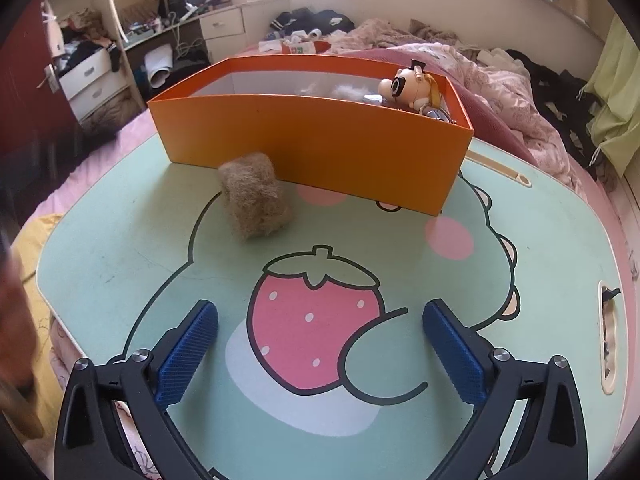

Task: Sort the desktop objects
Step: 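Grasp the clear plastic-wrapped ball with the left tool, set it on the table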

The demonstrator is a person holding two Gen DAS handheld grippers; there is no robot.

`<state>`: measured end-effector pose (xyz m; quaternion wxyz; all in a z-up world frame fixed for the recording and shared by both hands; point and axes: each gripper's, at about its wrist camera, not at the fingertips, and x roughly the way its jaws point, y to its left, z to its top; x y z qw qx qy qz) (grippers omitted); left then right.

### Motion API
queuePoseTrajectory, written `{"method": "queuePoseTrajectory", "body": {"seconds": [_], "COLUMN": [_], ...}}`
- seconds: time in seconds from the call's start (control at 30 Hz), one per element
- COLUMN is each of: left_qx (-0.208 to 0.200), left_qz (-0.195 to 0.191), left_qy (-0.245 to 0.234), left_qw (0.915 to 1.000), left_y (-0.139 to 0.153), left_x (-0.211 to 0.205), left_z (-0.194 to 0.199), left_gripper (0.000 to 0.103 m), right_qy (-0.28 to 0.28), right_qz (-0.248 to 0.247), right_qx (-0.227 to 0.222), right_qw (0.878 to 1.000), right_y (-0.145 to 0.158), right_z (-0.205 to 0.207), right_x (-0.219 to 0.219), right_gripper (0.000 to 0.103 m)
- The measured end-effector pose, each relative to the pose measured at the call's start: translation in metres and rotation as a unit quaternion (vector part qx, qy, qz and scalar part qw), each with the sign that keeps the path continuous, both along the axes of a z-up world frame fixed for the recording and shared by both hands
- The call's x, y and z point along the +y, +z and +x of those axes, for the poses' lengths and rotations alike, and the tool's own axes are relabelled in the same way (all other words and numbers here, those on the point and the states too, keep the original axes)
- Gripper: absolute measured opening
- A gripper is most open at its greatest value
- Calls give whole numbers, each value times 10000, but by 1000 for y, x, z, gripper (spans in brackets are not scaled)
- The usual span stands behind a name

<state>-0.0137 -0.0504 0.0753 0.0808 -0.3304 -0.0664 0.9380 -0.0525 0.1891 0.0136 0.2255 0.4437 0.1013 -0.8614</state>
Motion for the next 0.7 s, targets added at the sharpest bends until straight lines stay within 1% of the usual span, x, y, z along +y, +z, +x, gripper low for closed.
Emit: {"method": "queuePoseTrajectory", "body": {"seconds": [0.03, 0.07, 0.13, 0.17, 0.23, 0.3, 0.33, 0.37, 0.43, 0.5, 0.53, 0.57, 0.63, 0.7], "left_qx": [-63, -154, -368, -565, -981, -1382, -1571, -1798, -2129, -2366, -2410, -2452, -2432, -2322], "left_qz": [32, 9, -156, -296, -542, -538, -464, -336, -170, -240, -294, -322, -239, -211], "left_qy": [-128, -257, -478, -560, -749, -691, -671, -698, -688, -559, -513, -472, -469, -540], "left_qw": [9999, 9995, 9981, 9964, 9909, 9865, 9842, 9806, 9745, 9697, 9687, 9678, 9686, 9709], "left_y": [8, 20, 31, 31, 22, 7, -2, -12, -26, -40, -42, -46, -48, -43], "left_x": [2, 5, 16, 25, 41, 49, 51, 54, 57, 62, 63, 64, 65, 65], "left_z": [-11, -30, -66, -88, -130, -156, -165, -174, -186, -193, -195, -196, -195, -191], "left_gripper": [84, 78, 69, 66, 66, 62, 55, 46, 38, 37, 35, 29, 27, 26], "right_qy": [-4, -4, -6, -7, -18, -14, -14, -12, -13, -15, -17, -16, -19, -18], "right_qz": [0, -3, -5, -8, -4, -4, -5, -8, -4, -4, -6, -12, -3, -5], "right_qx": [2, 4, 9, 9, 12, 13, 12, 12, 11, 13, 14, 16, 16, 20], "right_qw": [10000, 10000, 10000, 10000, 10000, 10000, 10000, 10000, 10000, 10000, 10000, 10000, 10000, 10000], "right_y": [0, 0, 0, 0, 0, 0, 1, 1, 1, 1, 1, 1, 1, 1], "right_z": [2, 2, 1, 1, 5, 5, 5, 5, 6, 6, 6, 6, 7, 7], "right_x": [0, 0, 1, 1, -2, -2, -2, -1, -2, -2, -2, -2, -2, -1], "right_gripper": [102, 102, 102, 102, 102, 102, 102, 102, 102, 102, 102, 102, 102, 102]}}
